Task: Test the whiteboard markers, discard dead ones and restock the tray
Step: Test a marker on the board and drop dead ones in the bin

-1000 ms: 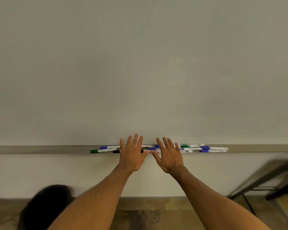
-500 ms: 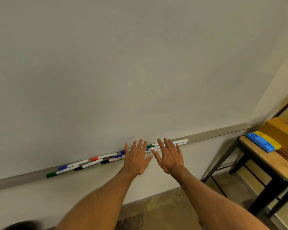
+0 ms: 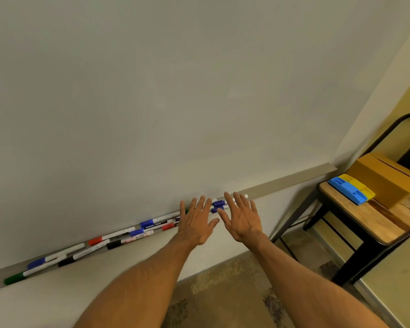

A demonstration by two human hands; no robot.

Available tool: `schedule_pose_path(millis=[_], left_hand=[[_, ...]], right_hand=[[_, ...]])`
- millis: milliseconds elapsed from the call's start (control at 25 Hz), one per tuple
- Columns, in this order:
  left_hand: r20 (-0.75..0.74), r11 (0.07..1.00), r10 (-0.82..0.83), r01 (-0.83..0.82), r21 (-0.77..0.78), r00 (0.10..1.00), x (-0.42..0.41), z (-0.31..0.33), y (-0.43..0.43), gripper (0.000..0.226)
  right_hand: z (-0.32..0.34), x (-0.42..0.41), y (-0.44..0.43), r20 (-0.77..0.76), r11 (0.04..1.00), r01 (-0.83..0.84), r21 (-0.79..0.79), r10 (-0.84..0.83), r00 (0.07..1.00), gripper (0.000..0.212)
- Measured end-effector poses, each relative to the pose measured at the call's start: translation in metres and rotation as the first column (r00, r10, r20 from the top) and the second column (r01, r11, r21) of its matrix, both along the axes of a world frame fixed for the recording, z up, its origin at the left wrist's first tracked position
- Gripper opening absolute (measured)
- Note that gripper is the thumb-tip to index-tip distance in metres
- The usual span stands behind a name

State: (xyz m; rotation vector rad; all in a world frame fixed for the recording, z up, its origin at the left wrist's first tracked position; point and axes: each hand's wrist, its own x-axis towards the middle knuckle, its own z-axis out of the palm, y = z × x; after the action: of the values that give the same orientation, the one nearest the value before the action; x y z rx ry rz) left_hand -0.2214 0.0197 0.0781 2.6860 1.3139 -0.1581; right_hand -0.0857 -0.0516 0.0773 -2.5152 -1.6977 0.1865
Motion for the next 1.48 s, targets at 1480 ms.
schedule_pose_path(millis=[1480], left_hand=[[0.152,0.915,0.387,-0.4,0.058,0.909,0.099,-0.064,0.014,0.044]], right_hand=[[-0.065,0.109,0.085,-0.155,0.77,-0.595,0.231,0.633,0.758,0.019]])
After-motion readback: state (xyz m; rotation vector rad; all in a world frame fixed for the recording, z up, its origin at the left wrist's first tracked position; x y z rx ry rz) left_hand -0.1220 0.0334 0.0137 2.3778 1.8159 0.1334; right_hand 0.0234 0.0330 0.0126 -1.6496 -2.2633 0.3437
